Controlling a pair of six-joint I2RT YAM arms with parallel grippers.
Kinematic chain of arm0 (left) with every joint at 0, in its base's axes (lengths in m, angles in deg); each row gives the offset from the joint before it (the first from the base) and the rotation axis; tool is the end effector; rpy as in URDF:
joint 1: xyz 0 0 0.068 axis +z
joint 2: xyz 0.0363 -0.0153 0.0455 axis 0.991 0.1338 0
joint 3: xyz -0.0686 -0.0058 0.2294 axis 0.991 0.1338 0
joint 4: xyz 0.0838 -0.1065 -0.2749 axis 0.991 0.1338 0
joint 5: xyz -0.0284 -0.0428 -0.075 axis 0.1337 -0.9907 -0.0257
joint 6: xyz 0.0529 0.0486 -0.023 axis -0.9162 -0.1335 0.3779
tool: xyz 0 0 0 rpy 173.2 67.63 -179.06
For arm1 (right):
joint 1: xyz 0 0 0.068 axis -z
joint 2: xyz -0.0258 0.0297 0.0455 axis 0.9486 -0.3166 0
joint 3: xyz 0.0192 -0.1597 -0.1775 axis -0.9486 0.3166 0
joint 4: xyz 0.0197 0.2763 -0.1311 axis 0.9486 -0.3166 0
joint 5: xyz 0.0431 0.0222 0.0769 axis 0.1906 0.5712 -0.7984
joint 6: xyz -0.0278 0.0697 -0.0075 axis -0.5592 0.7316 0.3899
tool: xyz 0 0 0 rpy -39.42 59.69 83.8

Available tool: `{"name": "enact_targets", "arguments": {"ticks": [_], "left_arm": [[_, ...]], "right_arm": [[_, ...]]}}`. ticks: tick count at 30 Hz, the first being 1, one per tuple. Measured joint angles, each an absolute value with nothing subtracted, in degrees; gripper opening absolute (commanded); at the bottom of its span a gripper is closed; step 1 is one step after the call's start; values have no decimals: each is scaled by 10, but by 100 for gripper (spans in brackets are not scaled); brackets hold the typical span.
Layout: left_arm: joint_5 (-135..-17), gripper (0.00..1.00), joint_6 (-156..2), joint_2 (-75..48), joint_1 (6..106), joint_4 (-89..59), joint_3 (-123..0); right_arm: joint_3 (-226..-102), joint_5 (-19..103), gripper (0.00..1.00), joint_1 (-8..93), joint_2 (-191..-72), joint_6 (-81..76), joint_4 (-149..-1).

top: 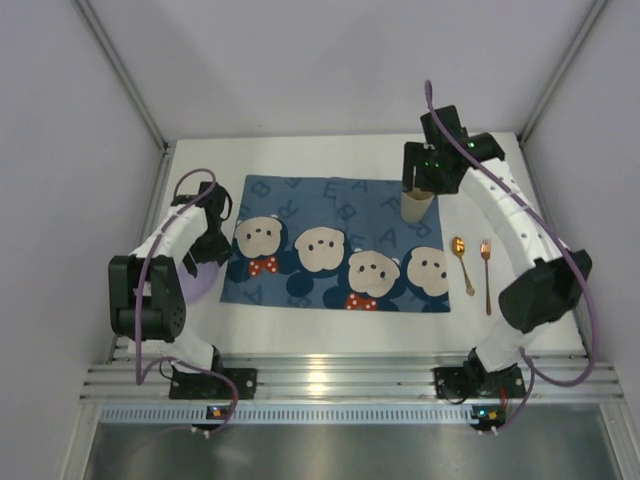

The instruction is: Set the dinner table for one person

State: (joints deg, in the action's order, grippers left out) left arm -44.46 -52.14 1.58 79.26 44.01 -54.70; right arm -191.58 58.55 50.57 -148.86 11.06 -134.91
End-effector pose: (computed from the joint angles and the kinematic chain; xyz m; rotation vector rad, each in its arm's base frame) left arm 0.3314 0.0077 0.1401 -0.8583 2.7069 0.4869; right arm 0.3928 0.1400 0.3140 0.0530 2.5187 0.0970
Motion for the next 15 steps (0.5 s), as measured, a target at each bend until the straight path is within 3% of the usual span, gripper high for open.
{"name": "enact_targets", "arguments": {"ticks": [6,15], "left_arm": [[-441,67,-559,84,802,395,-548],[-465,64,-573,131,801,361,-565]], "right_arm": [[-1815,587,71,506,-1378,111,-1345],[-1752,593,71,507,-1350,104,-1347]]}}
